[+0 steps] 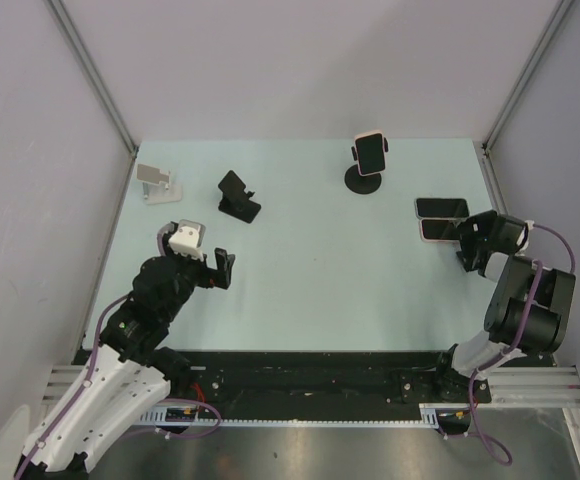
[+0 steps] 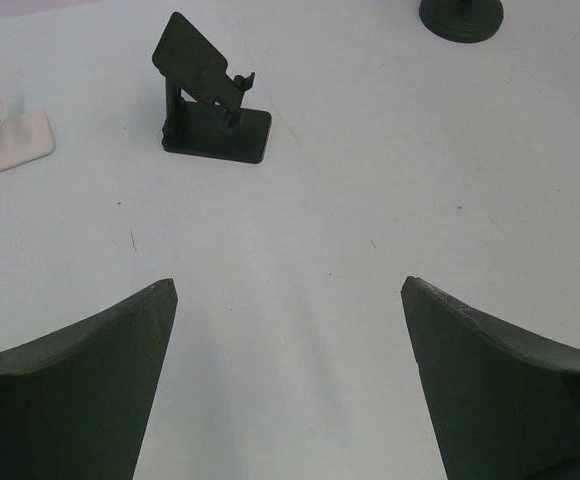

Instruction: Remove the phone from the phone stand

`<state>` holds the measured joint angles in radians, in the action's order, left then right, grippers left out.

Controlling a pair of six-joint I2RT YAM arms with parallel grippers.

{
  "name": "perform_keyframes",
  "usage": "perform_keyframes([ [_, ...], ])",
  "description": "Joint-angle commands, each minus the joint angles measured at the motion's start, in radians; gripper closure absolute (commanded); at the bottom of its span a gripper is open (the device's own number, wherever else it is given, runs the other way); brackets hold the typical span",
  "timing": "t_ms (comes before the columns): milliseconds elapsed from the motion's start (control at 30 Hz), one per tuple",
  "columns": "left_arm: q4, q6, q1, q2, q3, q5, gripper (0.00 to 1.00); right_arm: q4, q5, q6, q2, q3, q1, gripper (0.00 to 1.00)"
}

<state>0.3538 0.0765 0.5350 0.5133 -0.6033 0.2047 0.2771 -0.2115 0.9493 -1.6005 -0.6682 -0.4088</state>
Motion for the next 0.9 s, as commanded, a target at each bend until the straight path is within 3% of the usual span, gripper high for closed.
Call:
perform_keyframes([
  [0,-0.033,-0.008,0.006,0.011,-0.004,0.01,0.0,-0.151,0.06,-0.147,0.159,-0.007,0.025,0.0],
  [367,-0.035,0.169,-0.055,0.105,-0.064,0.121,0.0,-0.372,0.143,-0.501,0.615,-0.005,0.269,0.0],
  [567,-0.098,0.275,-0.156,0.304,-0.144,0.003,0.0,-0.472,0.066,-0.635,0.821,-0.004,0.453,0.0],
  [867,-0.288,0.402,-0.314,0.583,-0.265,-0.197,0.0,-0.648,-0.039,-0.676,1.082,-0.048,0.501,0.0],
])
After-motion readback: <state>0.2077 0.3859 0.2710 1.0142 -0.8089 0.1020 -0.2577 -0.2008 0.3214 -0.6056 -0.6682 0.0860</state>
